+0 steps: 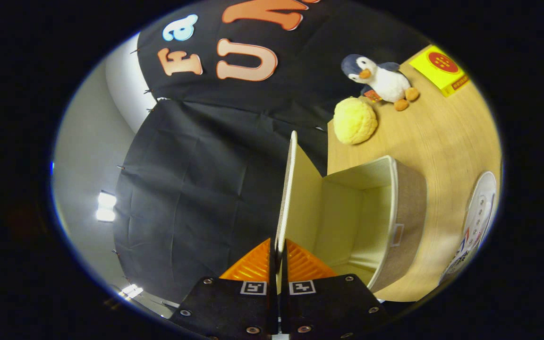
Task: Open the storage box then place both shoes into the box .Put the left shoe in first, then the right shoe, with the right side of both shoes facing outward in a uniform manner.
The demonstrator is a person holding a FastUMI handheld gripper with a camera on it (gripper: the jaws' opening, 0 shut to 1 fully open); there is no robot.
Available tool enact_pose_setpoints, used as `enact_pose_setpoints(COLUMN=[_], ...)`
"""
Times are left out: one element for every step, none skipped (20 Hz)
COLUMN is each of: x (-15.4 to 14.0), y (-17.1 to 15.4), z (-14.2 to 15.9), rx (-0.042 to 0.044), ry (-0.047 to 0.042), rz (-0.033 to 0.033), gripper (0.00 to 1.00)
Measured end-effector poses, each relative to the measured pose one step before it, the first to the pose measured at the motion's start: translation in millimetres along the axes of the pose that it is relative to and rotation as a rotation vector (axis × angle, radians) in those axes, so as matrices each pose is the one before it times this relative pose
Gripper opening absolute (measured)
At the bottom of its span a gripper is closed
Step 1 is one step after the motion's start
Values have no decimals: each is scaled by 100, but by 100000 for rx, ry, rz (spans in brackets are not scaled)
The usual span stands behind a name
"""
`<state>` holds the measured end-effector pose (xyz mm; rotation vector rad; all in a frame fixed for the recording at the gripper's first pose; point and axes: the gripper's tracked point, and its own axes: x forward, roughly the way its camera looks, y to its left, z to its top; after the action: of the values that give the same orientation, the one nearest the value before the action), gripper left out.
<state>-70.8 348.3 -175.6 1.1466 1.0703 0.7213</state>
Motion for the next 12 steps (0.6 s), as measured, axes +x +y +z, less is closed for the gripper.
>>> enact_pose_setpoints(x=[648, 718, 639, 557, 862, 632, 670, 789, 914, 885, 972, 918], y=[581, 732, 653, 723, 508, 601, 323, 657, 528, 514, 397, 348], z=[182, 117, 2, -72, 147, -124, -206, -57, 9, -237, -52, -190], rx=[-1259, -337, -248, -390, -938, -668, -214, 454, 624, 821, 838, 393], ry=[115, -271, 427, 299, 100, 481, 280, -1, 223, 499, 313, 576], rz=[-82, 499, -32, 547, 272, 848, 628, 987, 979, 865, 745, 411], gripper=[3, 4, 4, 4, 4, 4, 4, 4, 4, 4, 4, 4])
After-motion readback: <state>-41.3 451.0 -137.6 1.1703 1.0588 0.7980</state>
